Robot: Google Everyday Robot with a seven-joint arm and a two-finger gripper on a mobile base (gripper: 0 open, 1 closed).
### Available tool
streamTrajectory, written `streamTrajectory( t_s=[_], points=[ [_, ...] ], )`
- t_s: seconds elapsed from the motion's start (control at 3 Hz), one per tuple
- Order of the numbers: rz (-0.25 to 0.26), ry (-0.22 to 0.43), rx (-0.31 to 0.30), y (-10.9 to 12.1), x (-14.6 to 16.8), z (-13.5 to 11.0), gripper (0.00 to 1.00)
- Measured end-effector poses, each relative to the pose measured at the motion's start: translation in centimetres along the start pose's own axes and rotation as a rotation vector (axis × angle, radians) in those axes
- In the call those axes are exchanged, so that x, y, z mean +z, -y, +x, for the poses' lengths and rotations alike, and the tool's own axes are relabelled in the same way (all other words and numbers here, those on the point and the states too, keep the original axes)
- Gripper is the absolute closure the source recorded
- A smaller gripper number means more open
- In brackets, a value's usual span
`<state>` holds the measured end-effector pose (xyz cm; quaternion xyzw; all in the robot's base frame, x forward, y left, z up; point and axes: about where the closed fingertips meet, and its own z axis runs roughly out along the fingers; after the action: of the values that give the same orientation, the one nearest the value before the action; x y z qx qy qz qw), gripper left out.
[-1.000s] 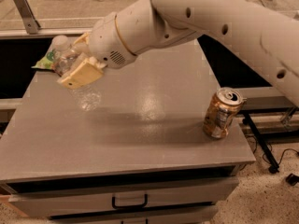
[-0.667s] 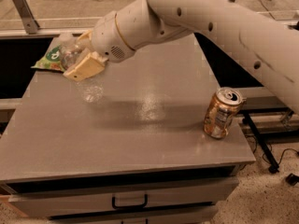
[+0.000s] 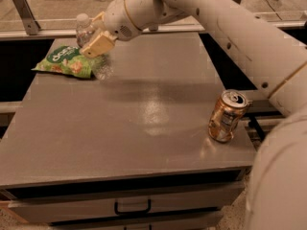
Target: Move water bottle near green rice chip bag
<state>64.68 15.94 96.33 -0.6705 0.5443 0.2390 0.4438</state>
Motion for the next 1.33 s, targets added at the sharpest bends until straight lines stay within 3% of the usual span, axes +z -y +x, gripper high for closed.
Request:
streamTrajectory(
  t_s=[0.33, 0.67, 1.33],
  points=[
    [0.024, -0.009, 0.029, 3.2, 0.0, 1.3, 1.00],
    [0.035, -0.010, 0.068, 4.4, 0.3, 2.3, 0.83],
    [0.038, -0.027, 0.128, 4.7, 0.9, 4.2, 0.36]
  ],
)
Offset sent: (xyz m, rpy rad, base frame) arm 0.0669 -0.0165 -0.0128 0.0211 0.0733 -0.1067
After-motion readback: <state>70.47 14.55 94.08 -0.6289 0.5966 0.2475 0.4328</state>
